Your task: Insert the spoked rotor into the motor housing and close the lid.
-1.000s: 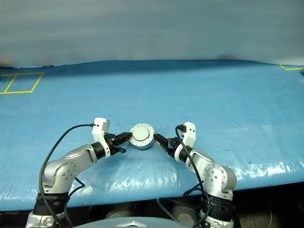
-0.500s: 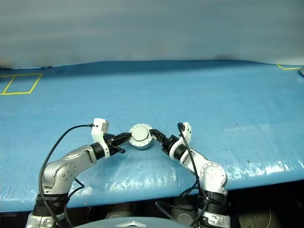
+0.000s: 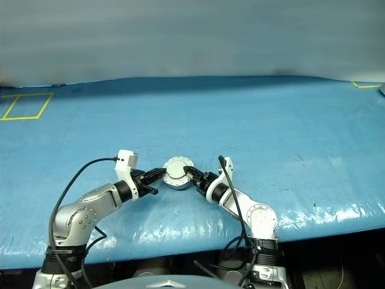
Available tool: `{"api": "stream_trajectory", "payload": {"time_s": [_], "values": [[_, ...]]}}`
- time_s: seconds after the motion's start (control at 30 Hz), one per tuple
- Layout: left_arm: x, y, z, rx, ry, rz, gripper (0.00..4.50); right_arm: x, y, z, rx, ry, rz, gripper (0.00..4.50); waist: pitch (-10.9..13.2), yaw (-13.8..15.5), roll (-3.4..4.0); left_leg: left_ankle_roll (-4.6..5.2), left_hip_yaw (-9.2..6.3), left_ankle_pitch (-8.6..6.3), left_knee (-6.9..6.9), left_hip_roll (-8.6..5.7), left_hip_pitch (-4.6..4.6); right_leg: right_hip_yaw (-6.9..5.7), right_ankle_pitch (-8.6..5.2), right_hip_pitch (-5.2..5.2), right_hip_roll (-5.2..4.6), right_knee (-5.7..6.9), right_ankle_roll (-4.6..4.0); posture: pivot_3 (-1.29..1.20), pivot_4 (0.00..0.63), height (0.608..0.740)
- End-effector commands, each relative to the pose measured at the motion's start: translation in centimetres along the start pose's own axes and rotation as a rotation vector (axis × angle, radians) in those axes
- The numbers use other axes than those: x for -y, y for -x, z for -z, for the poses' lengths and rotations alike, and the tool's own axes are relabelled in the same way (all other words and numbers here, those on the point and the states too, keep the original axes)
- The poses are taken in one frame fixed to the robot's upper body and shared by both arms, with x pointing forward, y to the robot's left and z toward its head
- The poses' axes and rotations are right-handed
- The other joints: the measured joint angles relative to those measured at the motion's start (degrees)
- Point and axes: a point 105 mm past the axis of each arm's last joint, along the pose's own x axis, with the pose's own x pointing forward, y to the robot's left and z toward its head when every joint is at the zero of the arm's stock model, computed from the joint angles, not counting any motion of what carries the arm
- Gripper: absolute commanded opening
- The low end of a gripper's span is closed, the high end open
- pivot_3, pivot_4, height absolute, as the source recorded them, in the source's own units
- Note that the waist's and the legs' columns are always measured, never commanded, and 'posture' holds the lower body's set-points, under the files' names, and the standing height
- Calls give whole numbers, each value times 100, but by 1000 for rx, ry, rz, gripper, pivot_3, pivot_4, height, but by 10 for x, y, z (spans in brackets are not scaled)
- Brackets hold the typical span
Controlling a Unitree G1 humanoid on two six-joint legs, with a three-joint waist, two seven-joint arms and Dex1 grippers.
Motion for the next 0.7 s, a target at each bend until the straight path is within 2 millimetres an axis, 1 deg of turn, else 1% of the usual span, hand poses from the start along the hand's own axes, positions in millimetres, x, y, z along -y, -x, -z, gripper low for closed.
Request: {"api": "stream_trajectory", "payload": {"time_s": [0.03,0.07,0.13,0.17,0.33,0.43,0.5,0.53,0.63,0.7], "values": [[-2,-3,21,-78,32,-9,0,-17,-17,22,-29,-108,-65,1772,-3,-2,3,0,0,0,-1,0,0,0,0,0,0,0,0,0,150,740],[-2,-3,21,-78,33,-9,0,-17,-16,23,-31,-109,-63,1679,-1,0,1,0,0,0,-4,0,1,0,0,0,0,0,0,0,150,740],[-1,-3,22,-77,34,-9,0,-15,-15,25,-37,-116,-57,1231,-2,-1,4,0,0,0,-6,-1,0,0,0,-2,-1,-1,0,0,150,740],[-1,-3,23,-78,35,-8,0,-14,-14,26,-41,-117,-51,1193,-2,0,3,0,0,0,-8,-1,2,0,0,-2,-1,-2,0,0,150,740],[-1,-3,24,-78,35,-6,0,-9,-10,31,-66,-111,-27,1193,-3,4,3,0,2,0,-29,-1,1,1,3,1,-2,-3,7,0,150,740],[-1,-3,21,-60,31,-9,0,-7,-9,34,-80,-99,-15,1193,-5,4,1,-1,2,0,-42,-2,1,2,1,3,-4,-3,16,0,150,740],[-4,-3,16,-29,15,-22,0,-5,-7,34,-80,-98,-8,1193,-5,2,0,-1,3,1,-55,-2,1,3,-1,3,-5,-6,16,0,150,740],[-6,-3,10,16,8,-40,0,-4,-7,34,-76,-98,-3,1193,-5,0,0,-2,5,1,-61,-2,1,4,-2,1,-5,-7,14,0,150,740],[-9,-3,-5,116,66,-53,0,-4,-6,30,-54,-108,-6,1193,-4,-3,-2,-3,6,1,-74,-1,0,6,6,-5,-5,-10,-10,0,150,740],[-8,1,-13,185,153,-38,361,-6,-5,27,-33,-118,-14,1193,-2,-10,-4,-4,6,0,-78,0,-3,5,4,-8,-4,-10,-13,0,150,740]]}}
